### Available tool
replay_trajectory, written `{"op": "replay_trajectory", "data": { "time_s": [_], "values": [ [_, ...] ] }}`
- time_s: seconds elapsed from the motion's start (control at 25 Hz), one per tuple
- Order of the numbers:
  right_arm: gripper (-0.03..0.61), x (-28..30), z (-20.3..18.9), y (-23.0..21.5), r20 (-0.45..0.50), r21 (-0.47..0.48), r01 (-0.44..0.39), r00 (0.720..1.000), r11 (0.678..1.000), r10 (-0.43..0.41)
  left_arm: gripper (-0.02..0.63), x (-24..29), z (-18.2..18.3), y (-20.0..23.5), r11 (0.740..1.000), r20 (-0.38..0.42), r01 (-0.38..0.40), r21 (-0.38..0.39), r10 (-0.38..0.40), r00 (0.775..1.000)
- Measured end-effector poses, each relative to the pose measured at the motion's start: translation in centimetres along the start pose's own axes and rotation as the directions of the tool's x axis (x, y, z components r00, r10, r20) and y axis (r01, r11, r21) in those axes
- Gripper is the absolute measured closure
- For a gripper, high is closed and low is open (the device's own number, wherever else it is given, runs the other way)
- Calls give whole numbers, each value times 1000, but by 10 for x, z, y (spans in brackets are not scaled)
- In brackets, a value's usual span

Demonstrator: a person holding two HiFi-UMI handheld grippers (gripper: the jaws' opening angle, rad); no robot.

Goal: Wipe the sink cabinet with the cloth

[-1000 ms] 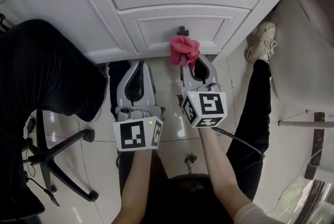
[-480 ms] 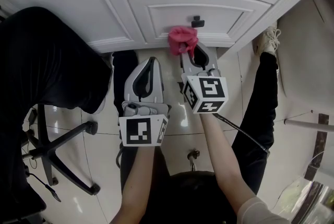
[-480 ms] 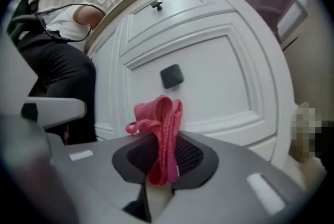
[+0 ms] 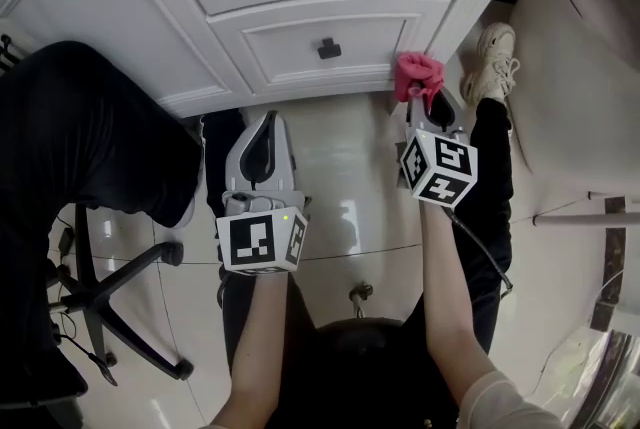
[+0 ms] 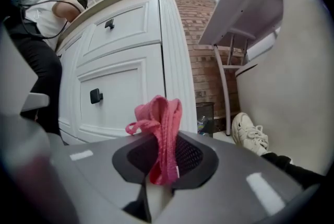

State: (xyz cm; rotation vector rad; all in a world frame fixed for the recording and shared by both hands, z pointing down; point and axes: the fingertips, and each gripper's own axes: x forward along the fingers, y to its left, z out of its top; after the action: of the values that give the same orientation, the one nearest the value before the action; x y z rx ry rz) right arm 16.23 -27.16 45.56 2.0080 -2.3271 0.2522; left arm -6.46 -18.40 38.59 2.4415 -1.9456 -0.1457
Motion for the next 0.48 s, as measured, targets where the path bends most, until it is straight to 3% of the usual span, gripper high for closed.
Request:
{"op": "replay_trajectory", "data": {
  "time_s": [0.16,0.32,0.4,0.48],
  "values": [
    [512,-54,8,20,-6,107,-2,1000,994,3,598,-29,26,-15,999,9,-17,-49,18,1000],
    [512,-130,45,70,69,187,-121,992,975,110,598,-70,54,-34,995,-3,-7,-99,7,1000],
    [512,-165,56,92,95,143,-184,981,972,171,598,-87,59,-51,993,-27,25,-118,-28,999],
    [512,-190,54,103,64,37,-200,978,979,197,598,-102,60,-67,994,-26,31,-101,-34,999]
  ]
}}
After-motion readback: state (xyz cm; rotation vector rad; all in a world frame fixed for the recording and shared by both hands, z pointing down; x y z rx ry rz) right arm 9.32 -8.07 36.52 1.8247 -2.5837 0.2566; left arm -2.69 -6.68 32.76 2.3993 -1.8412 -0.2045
